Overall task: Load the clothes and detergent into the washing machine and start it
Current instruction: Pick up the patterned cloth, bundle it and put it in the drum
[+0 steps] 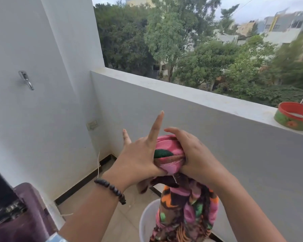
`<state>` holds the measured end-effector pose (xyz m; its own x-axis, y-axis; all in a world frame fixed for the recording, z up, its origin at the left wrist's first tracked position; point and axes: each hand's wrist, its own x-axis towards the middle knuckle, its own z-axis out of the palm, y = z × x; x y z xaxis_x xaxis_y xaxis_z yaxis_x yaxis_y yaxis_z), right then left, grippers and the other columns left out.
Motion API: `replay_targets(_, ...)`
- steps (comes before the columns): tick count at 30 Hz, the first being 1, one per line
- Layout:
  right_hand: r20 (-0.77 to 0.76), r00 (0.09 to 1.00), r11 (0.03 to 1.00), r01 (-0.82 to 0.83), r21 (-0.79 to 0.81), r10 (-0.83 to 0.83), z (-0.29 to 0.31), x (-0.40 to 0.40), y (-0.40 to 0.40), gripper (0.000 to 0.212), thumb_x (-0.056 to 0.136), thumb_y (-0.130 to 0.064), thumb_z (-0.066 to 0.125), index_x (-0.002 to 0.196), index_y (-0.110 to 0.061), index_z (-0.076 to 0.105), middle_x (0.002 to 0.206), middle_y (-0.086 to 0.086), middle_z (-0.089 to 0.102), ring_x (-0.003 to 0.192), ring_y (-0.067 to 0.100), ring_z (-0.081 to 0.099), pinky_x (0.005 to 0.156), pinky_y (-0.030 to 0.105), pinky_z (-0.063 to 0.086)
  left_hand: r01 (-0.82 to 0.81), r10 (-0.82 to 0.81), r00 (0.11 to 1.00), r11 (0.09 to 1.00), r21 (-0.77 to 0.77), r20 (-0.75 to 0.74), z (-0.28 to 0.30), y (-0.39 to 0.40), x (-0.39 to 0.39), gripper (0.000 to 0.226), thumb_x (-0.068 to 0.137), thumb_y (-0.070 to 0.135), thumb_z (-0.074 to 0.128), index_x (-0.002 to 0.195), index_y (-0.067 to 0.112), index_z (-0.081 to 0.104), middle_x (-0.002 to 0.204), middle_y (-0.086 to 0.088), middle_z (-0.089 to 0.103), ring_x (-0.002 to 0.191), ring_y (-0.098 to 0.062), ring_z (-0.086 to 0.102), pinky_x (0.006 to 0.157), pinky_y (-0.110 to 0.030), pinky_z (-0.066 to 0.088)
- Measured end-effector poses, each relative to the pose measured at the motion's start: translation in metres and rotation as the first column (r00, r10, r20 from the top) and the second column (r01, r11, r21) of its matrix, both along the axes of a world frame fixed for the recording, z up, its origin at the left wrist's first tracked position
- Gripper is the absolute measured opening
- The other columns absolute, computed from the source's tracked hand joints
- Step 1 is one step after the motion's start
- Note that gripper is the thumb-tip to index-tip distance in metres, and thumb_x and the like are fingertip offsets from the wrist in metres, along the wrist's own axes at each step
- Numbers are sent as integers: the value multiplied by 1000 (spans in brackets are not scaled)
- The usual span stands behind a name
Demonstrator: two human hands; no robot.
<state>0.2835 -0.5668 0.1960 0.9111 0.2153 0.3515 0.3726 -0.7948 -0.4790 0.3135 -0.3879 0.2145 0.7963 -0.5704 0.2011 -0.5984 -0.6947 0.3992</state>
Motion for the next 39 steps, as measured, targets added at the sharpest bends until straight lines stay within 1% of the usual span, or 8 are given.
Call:
replay_targets(4,-109,990,988,-72,134,86,3,-6,-7,102,69,-25,73,149,-48,13,133,-7,47,121,14,48,101,31,42,-11,-45,988,932,-362,-146,-8,3,12,122,66,28,84,145,59,-4,80,-5,69,72,-23,67,90,-53,52)
replay_targets(12,-258,881,672,-87,735,396,-14,-12,-29,129,55,-43,94,153,-44,9,152,-10,41,138,16,45,113,48,36,-145,-262,933,352,-925,-246,-8,7,19,94,65,8,88,140,33,37,85,-4,73,75,-14,70,70,-27,57)
replay_targets(15,-235,883,605,-66,794,405,-30,-10,-17,122,56,-46,92,153,-32,19,152,-1,42,138,24,44,111,56,37,-333,-271,905,32,-942,-329,-15,0,23,87,60,-1,80,137,19,44,95,-3,73,82,-16,71,69,-30,59)
replay_targets(18,-226,916,488,39,872,331,-40,-8,-3,114,52,-43,94,147,-23,34,139,2,57,127,24,56,101,43,50,-453,-287,863,-71,-889,-417,-30,-4,24,86,67,4,74,145,2,37,128,-26,59,109,-37,64,82,-41,59)
replay_targets(24,-210,967,389,141,911,141,-40,-5,-5,77,53,-17,86,125,-19,58,107,5,74,100,26,71,76,29,58,-402,-298,828,274,-873,-475,-48,4,9,105,60,15,83,150,16,30,124,-6,67,114,-21,65,81,-26,56)
replay_targets(30,14,996,839,65,541,-86,-33,0,-27,60,55,-15,80,106,-38,60,98,-12,68,92,5,65,80,21,51,-132,-129,910,811,-570,-394,-20,37,4,147,42,57,92,137,68,-19,160,26,-3,137,23,13,119,-38,24)
replay_targets(34,141,989,987,21,159,-43,-30,2,-16,58,61,-21,74,117,-32,61,97,-9,56,89,13,59,78,32,50,4,-5,1000,997,-80,-11,-6,18,0,150,50,65,84,135,53,-39,160,16,-19,146,-8,-26,112,-60,-21)
replay_targets(39,178,984,999,-31,44,23,-16,-2,-5,62,63,-28,71,122,-35,54,100,-8,53,92,16,56,76,43,51,-10,12,999,999,-51,38,-10,2,-3,129,64,47,77,144,51,-24,102,16,64,107,-13,60,120,-57,9)
